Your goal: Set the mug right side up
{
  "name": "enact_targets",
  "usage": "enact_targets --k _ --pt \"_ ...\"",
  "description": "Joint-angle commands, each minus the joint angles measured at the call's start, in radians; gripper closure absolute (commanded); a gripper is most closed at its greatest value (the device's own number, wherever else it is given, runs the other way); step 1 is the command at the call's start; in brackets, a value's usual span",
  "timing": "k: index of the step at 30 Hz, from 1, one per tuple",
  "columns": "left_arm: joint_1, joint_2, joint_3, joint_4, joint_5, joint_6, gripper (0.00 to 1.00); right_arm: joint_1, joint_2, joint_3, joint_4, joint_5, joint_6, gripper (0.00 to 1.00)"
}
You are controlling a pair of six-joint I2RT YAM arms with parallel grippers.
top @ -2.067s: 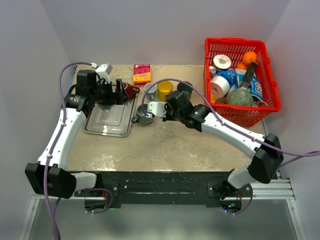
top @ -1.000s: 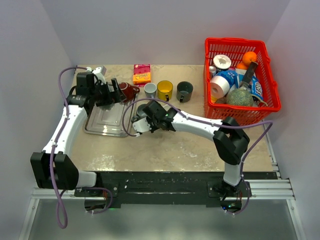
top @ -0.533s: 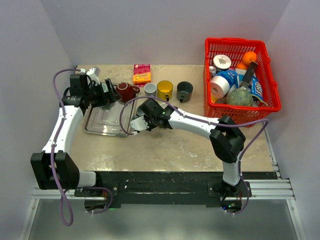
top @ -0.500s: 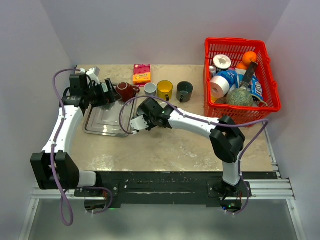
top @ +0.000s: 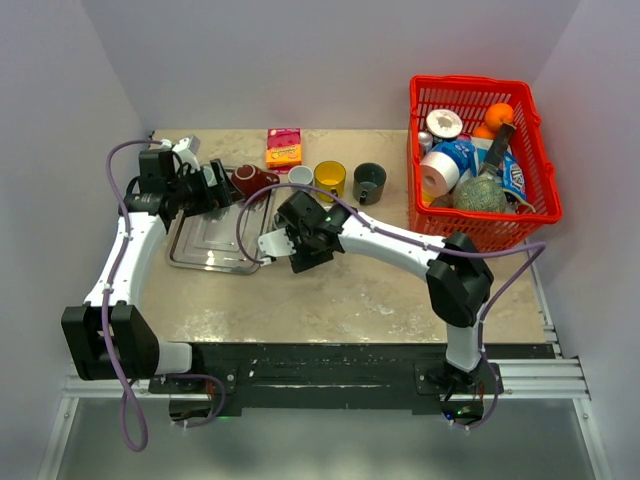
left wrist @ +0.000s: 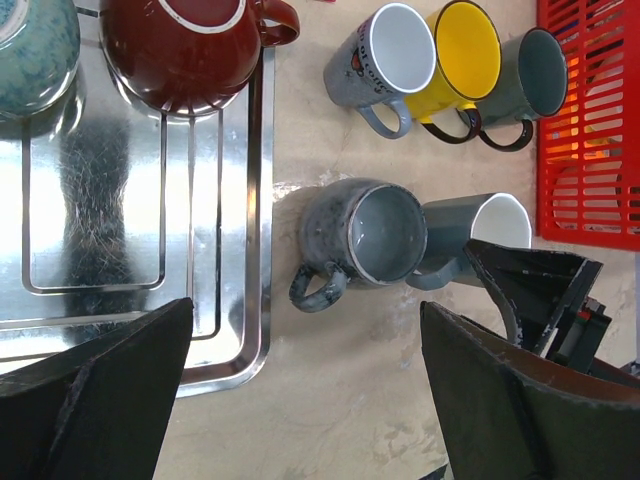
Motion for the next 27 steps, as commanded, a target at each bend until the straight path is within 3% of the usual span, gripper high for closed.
enact_targets --k 1,7,11,14,15,16,18,21,27 --pt "0.012 -0.030 -0.006 0.013 -0.003 0.003 0.01 0.007 -0.133 -0.037 -0.027 -0.072 0.073 0.01" --pt "0.015 -0.033 0.012 -0.010 -0.050 -0.006 0.01 0.010 -0.321 -0.134 0.116 -0.116 0.208 0.01" --pt "0.021 -0.031 0.038 -0.022 -0.134 -0.021 0.01 0.006 -0.488 -0.227 0.252 -0.030 0.355 0.01" --pt "0.028 -0.019 0.072 -0.040 -0.237 -0.050 0.01 0.001 -0.555 -0.281 0.360 0.105 0.542 0.01" --pt "0.033 -0.016 0.081 -0.044 -0.263 -0.061 0.01 -0.008 -0.583 -0.286 0.387 0.218 0.603 0.01" --pt "0.038 -0.007 0.089 -0.047 -0.286 -0.085 0.01 -0.016 -0.591 -0.283 0.397 0.252 0.720 0.01" --pt "0.061 0.009 0.114 -0.039 -0.323 -0.116 0.01 -0.061 -0.583 -0.239 0.306 0.222 0.800 0.01" --pt "0.088 0.042 0.150 -0.028 -0.380 -0.190 0.01 -0.075 -0.568 -0.206 0.250 0.236 0.828 0.01" --pt "0.162 0.150 0.216 -0.013 -0.529 -0.398 0.01 -0.078 -0.620 -0.252 0.299 0.260 0.882 0.01"
